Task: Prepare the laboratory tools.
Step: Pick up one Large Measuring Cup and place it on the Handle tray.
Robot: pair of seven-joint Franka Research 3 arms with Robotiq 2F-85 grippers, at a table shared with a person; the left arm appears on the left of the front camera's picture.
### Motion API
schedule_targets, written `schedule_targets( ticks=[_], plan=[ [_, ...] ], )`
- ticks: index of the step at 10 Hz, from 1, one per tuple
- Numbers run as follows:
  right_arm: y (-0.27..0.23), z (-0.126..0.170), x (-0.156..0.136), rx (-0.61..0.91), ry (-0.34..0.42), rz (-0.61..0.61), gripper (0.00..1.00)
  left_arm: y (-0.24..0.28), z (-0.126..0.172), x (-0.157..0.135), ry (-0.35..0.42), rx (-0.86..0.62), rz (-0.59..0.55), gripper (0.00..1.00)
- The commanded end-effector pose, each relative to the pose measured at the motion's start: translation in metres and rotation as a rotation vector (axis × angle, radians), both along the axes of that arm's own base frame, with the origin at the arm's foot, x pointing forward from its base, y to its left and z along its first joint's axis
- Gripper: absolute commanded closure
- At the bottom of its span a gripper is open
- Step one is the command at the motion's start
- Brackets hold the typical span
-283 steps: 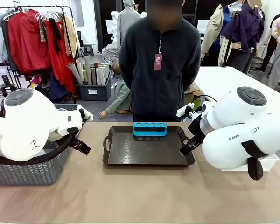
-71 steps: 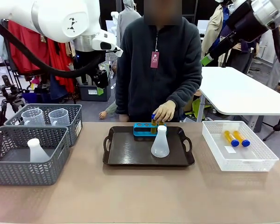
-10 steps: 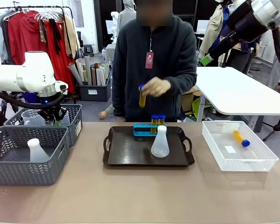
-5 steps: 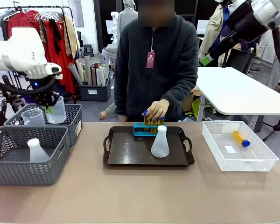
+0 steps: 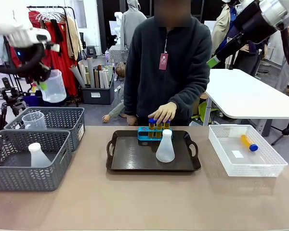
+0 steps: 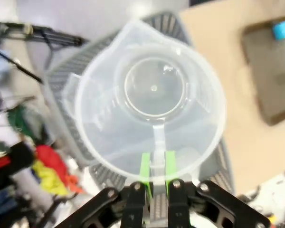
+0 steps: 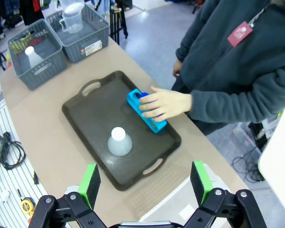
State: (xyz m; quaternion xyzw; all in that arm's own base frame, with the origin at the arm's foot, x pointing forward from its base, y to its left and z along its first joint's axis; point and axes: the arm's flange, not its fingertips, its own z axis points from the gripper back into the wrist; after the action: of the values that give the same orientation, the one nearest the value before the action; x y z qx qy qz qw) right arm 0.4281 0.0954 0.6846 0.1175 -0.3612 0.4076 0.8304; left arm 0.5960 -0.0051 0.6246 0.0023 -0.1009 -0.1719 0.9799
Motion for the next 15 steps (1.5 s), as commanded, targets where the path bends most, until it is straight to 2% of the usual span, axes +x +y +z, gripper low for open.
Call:
schedule_targets(
  ticks=[1,4,6,8,9,10,15],
  plan=[
    [-0.001,0.001,0.000,0.003,-0.001,0.001,0.00,0.009,0.045,0.005,-0.023,0.008,-0.138,1.00],
    [-0.001,0.001,0.000,0.003,-0.001,0.001,0.00,0.004,0.108,-0.014,0.003,0.059,-0.301,1.00],
    [-0.001,0.001,0.000,0.003,-0.001,0.001,0.00,0.002,0.147,-0.027,-0.020,0.078,-0.347,1.00],
    [-0.001,0.001,0.000,0.003,-0.001,0.001,0.00,0.000,0.171,-0.039,-0.052,0.093,-0.358,1.00],
    [-0.001,0.001,0.000,0.003,-0.001,0.001,0.00,0.003,0.177,-0.038,-0.088,0.095,-0.337,1.00],
    [-0.001,0.001,0.000,0.003,-0.001,0.001,0.00,-0.002,0.155,-0.051,-0.050,0.077,-0.339,1.00],
    [-0.001,0.001,0.000,0.003,-0.001,0.001,0.00,-0.002,0.155,-0.051,-0.050,0.077,-0.339,1.00]
  ],
)
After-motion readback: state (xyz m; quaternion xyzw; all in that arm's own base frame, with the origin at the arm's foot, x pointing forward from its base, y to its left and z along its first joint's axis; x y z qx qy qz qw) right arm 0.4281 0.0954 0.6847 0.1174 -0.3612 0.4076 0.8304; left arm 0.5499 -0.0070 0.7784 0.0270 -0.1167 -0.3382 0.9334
